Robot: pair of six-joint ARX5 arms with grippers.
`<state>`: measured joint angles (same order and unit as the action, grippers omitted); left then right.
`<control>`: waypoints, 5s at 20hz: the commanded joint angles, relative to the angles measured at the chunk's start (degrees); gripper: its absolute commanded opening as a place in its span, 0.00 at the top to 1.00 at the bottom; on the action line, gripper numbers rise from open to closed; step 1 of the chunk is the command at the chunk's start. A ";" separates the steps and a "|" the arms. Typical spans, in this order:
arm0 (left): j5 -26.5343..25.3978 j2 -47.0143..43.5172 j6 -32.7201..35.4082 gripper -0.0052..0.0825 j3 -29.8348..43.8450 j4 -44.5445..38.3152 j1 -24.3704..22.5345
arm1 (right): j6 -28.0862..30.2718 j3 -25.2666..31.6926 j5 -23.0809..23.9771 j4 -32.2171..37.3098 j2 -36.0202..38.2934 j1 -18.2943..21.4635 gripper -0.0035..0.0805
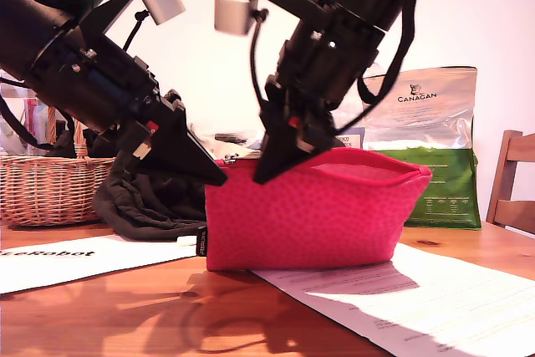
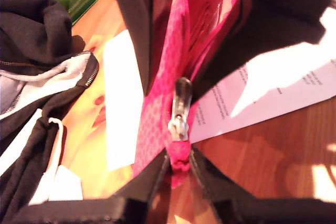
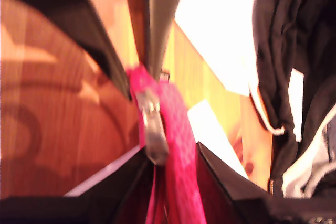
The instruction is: Close the zipper in the zip bag in front of you
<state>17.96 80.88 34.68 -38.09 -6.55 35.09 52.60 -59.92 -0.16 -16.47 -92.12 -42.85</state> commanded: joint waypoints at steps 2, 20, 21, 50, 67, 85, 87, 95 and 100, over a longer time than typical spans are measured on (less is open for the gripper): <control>0.46 0.11 -0.15 0.97 0.35 0.20 0.28 | 0.26 -0.39 0.57 -1.33 -0.26 0.13 0.70; 1.05 0.11 -9.86 0.97 -2.14 3.63 0.28 | -49.03 -12.07 -16.24 -29.68 2.84 0.02 0.70; 1.01 0.11 -10.12 0.97 -3.61 5.73 0.28 | -49.62 -12.07 -16.28 -29.62 2.84 0.00 0.70; -2.60 3.41 -3.17 0.97 -44.68 64.04 -0.46 | -32.52 -12.20 -9.22 -17.57 14.99 -5.07 0.68; -4.96 5.05 -3.15 0.97 -44.89 65.09 1.09 | -33.09 -12.20 -9.99 -16.20 8.11 -3.82 0.69; -4.96 4.98 -3.15 0.97 -44.92 65.22 1.09 | -33.33 -12.20 -11.91 -14.62 5.97 -2.08 0.75; -4.98 4.98 -3.15 0.97 -44.92 65.22 1.09 | -33.40 -12.20 -11.91 -14.73 5.46 -2.08 0.75; -5.14 4.98 -3.13 0.97 -44.92 65.26 1.09 | -33.31 -12.20 -11.89 -14.36 4.90 -2.08 0.93; -7.13 4.98 -3.13 0.97 -44.92 65.40 1.09 | -33.33 -12.20 -11.89 -14.36 4.92 -2.05 0.95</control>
<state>11.16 86.28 31.70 -82.98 59.13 36.01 19.38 -72.31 -11.64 -31.27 -86.61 -44.97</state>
